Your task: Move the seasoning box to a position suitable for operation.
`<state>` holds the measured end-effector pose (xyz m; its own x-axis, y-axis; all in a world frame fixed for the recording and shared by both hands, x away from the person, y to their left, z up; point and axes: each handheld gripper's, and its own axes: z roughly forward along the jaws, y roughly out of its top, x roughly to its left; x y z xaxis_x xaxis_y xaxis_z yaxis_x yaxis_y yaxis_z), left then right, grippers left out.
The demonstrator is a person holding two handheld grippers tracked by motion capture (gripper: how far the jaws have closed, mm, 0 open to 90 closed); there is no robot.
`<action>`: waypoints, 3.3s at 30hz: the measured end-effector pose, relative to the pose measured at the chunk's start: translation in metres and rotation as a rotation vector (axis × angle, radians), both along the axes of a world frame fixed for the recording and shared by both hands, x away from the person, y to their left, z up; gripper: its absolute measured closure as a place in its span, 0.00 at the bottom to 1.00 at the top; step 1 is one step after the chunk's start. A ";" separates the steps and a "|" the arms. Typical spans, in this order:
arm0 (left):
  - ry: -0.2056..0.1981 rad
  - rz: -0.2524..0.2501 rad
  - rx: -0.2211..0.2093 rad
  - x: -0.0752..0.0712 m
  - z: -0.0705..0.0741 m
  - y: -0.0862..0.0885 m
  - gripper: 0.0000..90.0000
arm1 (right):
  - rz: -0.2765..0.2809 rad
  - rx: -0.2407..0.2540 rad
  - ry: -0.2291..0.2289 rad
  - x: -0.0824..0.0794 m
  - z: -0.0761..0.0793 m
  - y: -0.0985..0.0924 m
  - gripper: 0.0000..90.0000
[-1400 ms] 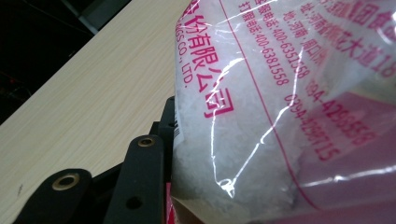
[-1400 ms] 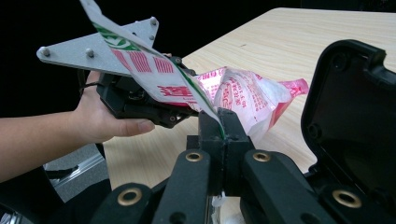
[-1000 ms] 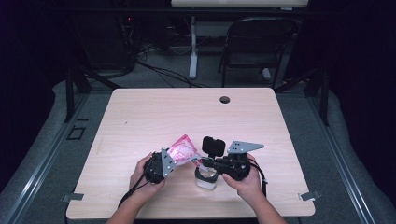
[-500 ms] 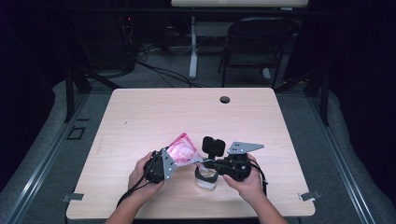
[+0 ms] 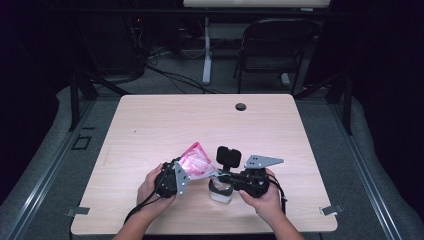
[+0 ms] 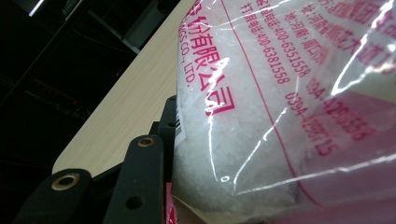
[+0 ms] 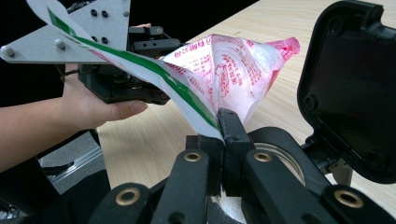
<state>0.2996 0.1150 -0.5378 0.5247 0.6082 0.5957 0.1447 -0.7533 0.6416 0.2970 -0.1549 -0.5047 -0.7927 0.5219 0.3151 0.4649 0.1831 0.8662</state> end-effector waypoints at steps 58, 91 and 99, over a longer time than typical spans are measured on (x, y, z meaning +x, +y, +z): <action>-0.111 0.019 0.083 -0.004 0.011 -0.007 0.73 | -0.026 -0.016 -0.072 -0.013 0.011 -0.011 1.00; -0.171 0.012 0.163 -0.006 0.014 -0.010 0.73 | -0.013 -0.065 -0.018 -0.008 0.004 -0.013 1.00; -0.185 0.012 0.194 -0.007 0.016 -0.011 0.73 | -0.015 -0.058 -0.003 -0.007 0.002 -0.014 1.00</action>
